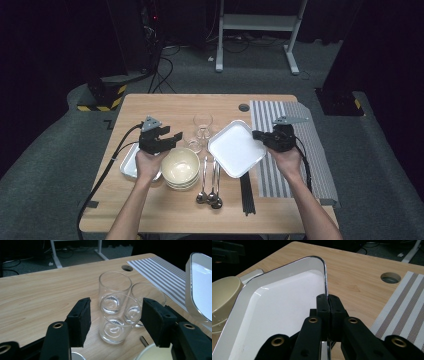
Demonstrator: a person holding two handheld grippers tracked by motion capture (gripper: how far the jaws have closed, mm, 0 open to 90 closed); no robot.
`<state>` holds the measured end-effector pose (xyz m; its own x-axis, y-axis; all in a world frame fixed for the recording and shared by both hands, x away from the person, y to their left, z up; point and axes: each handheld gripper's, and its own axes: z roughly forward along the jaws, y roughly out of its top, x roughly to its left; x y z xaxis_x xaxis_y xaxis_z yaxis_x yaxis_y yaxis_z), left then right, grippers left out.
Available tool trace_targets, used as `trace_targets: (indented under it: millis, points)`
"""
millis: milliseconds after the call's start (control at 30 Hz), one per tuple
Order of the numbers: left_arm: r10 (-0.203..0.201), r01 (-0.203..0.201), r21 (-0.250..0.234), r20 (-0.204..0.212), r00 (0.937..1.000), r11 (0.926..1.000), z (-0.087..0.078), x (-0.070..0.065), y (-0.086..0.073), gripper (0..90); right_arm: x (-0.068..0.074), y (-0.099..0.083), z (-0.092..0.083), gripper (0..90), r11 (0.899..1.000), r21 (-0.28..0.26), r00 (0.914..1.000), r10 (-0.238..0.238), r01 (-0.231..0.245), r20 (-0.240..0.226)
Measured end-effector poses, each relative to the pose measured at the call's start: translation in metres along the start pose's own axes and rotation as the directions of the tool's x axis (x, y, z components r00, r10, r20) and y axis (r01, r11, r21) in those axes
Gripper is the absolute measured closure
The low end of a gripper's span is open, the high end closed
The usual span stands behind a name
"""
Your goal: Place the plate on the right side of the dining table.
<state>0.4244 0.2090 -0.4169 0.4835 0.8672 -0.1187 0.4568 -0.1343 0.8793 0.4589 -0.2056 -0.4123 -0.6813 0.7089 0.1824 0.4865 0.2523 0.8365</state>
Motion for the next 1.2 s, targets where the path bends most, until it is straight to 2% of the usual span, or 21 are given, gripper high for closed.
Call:
trace_targets:
  millis: [700,1033,1200]
  points:
    - [-0.044,0.043,-0.015,-0.059,0.9973,0.9990,-0.020,0.023,-0.016,41.0,-0.006,-0.004,-0.006,88.4,1.000,-0.014,0.9995,0.024,-0.023,0.021]
    - [-0.039,0.037,-0.016,-0.094,0.9948,0.9992,-0.025,0.027,-0.022,40.1,-0.008,-0.005,-0.008,88.4,0.999,-0.018,0.9990,0.031,-0.031,0.032]
    - [-0.056,0.054,-0.020,-0.100,0.9935,0.9983,-0.027,0.030,-0.026,39.8,-0.010,-0.007,-0.010,88.4,0.999,-0.022,0.9987,0.039,-0.038,0.033]
